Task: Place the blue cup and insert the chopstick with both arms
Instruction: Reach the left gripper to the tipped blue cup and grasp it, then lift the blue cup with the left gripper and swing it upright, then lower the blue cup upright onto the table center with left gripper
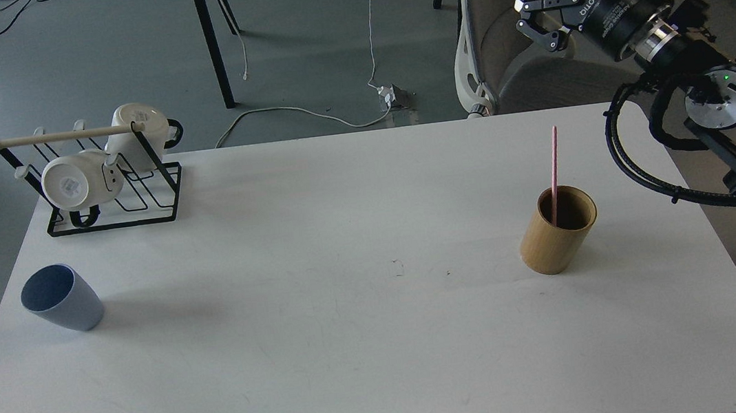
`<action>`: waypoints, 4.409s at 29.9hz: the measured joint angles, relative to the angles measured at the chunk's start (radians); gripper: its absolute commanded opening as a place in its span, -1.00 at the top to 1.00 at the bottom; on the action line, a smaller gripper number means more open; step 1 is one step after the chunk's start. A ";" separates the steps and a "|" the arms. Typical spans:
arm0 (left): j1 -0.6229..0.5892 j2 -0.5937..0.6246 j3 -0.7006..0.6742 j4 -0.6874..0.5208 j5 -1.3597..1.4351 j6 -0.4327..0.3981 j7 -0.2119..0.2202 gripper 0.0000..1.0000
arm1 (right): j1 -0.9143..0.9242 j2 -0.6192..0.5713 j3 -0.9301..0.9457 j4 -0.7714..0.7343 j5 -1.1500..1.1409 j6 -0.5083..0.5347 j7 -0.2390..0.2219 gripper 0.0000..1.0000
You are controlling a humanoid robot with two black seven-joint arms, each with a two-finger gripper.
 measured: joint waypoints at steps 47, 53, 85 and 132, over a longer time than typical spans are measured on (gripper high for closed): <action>0.131 -0.217 0.069 0.090 0.008 0.086 0.000 -0.56 | -0.007 -0.006 0.004 -0.001 0.000 0.000 0.000 -0.98; 0.138 -0.236 0.069 0.119 0.009 0.087 0.000 -0.36 | -0.007 -0.006 0.010 -0.001 0.000 0.000 0.000 -0.98; 0.127 -0.292 0.061 0.214 -0.006 0.184 0.000 1.00 | -0.028 -0.014 0.010 -0.001 0.000 0.000 0.000 -0.98; -0.537 -0.996 0.572 -0.003 0.125 -0.205 0.000 0.99 | 0.003 -0.006 0.140 -0.205 0.014 0.000 -0.012 -0.98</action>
